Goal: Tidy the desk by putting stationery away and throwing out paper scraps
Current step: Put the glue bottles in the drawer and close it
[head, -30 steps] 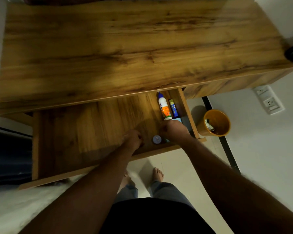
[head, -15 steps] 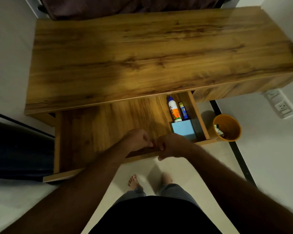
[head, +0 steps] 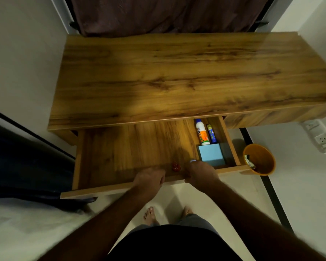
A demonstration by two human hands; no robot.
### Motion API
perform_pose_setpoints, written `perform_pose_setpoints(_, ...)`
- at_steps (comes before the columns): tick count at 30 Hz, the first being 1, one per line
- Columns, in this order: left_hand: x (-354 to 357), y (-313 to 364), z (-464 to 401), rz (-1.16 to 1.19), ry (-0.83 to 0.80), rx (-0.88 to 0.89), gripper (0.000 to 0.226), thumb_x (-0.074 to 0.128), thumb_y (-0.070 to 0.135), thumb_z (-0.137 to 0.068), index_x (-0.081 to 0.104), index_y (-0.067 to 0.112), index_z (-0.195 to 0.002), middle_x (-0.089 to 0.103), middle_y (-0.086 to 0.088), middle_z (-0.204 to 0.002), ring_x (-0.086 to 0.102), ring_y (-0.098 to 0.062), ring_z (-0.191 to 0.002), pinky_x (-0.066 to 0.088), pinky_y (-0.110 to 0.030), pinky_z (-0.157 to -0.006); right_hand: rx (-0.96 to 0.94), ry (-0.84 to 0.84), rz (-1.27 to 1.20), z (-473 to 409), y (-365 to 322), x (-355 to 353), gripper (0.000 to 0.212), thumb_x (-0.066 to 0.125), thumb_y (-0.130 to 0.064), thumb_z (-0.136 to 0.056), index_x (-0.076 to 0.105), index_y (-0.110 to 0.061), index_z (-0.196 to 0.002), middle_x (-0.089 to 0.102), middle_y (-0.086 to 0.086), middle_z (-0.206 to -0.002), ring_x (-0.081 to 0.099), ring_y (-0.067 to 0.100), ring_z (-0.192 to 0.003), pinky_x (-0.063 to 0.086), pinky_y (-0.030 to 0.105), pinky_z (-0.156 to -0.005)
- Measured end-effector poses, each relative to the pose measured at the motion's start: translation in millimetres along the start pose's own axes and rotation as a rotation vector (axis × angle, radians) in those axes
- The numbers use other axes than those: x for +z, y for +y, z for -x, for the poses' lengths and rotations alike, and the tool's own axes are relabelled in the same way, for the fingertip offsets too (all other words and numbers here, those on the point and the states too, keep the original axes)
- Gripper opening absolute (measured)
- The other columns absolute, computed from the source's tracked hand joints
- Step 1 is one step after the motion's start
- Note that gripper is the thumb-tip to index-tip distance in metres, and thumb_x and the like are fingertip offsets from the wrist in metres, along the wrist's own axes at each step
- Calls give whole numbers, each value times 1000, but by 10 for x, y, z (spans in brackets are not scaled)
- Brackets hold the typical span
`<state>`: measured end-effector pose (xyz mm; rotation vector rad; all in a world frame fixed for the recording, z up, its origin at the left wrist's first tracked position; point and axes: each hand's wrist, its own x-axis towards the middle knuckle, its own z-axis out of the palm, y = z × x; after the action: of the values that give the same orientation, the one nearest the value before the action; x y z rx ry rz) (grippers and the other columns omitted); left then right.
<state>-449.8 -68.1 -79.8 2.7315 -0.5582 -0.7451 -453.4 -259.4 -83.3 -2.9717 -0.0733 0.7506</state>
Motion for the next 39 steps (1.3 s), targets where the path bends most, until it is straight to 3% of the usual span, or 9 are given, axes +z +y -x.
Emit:
perform_pose_setpoints(7, -201, -67, -260, -65, 89, -43, 4, 50, 24, -94, 52, 25, -98, 57, 1, -109, 54, -16, -94, 42, -27, -74, -84, 20, 38, -320, 6, -175, 29, 63, -36, -91, 60, -23, -118, 66, 3, -110, 64, 23, -104, 54, 36, -89)
perform_pose_setpoints(9, -252, -100, -360, -120, 152, -63, 15, 54, 28, -92, 52, 26, -107, 52, 0, -120, 52, -19, -105, 46, -31, -83, -84, 72, 52, -426, 17, -245, 35, 64, -37, -90, 54, -22, -121, 62, 4, -115, 62, 24, -106, 52, 37, -88)
perform_pose_setpoints(14, -445, -158, -664, -273, 264, -136, 74, 64, 26, -86, 24, 30, -148, 11, -9, -157, 12, -32, -146, 21, -50, -116, -92, 372, 91, -740, 67, -358, 70, 77, -44, -73, 45, -23, -132, 49, 9, -130, 49, 30, -120, 43, 45, -97)
perform_pose_setpoints(18, -584, -247, -986, -349, 273, -171, 93, 63, 28, -87, -2, 27, -153, -16, -13, -160, -17, -34, -147, 3, -57, -119, -128, 432, 144, -1055, 93, -521, 89, 80, -43, -69, 39, -22, -145, 37, 15, -150, 34, 36, -138, 34, 54, -107)
perform_pose_setpoints(21, -658, -297, -1199, -382, 297, -200, 92, 62, 30, -88, -1, 25, -154, -12, -14, -160, -12, -35, -148, 1, -56, -119, -153, 397, 145, -1281, 81, -625, 85, 73, -38, -79, 29, -24, -150, 26, 15, -157, 22, 36, -145, 22, 57, -114)
perform_pose_setpoints(27, -845, -329, -1525, -352, 275, -299, 83, 61, 28, -88, 10, 26, -153, 7, -12, -160, 2, -35, -148, 6, -55, -119, -192, 348, 153, -1629, 60, -824, 77, 64, -23, -85, 24, -25, -151, 17, 13, -160, 10, 35, -148, 18, 57, -115)
perform_pose_setpoints(30, -888, -356, -1618, -336, 289, -311, 78, 62, 28, -88, 16, 26, -152, 10, -10, -160, 7, -34, -147, 9, -54, -119, -216, 354, 170, -1760, 75, -899, 72, 60, -20, -86, 27, -26, -150, 21, 14, -158, 13, 36, -147, 20, 57, -114)
perform_pose_setpoints(35, -886, -344, -1698, -291, 291, -317, 71, 60, 29, -89, 22, 25, -149, 11, -9, -160, 9, -33, -147, 14, -51, -119, -242, 335, 257, -1846, 93, -933, 71, 66, -34, -82, 35, -26, -145, 32, 13, -151, 24, 35, -141, 21, 57, -112)
perform_pose_setpoints(39, -892, -309, -1739, -257, 301, -341, 64, 60, 26, -89, 29, 24, -145, 17, -9, -158, 13, -33, -146, 21, -49, -117, -221, 329, 239, -1810, 30, -892, 68, 64, -30, -84, 34, -24, -145, 28, 13, -153, 24, 35, -141, 21, 57, -113)
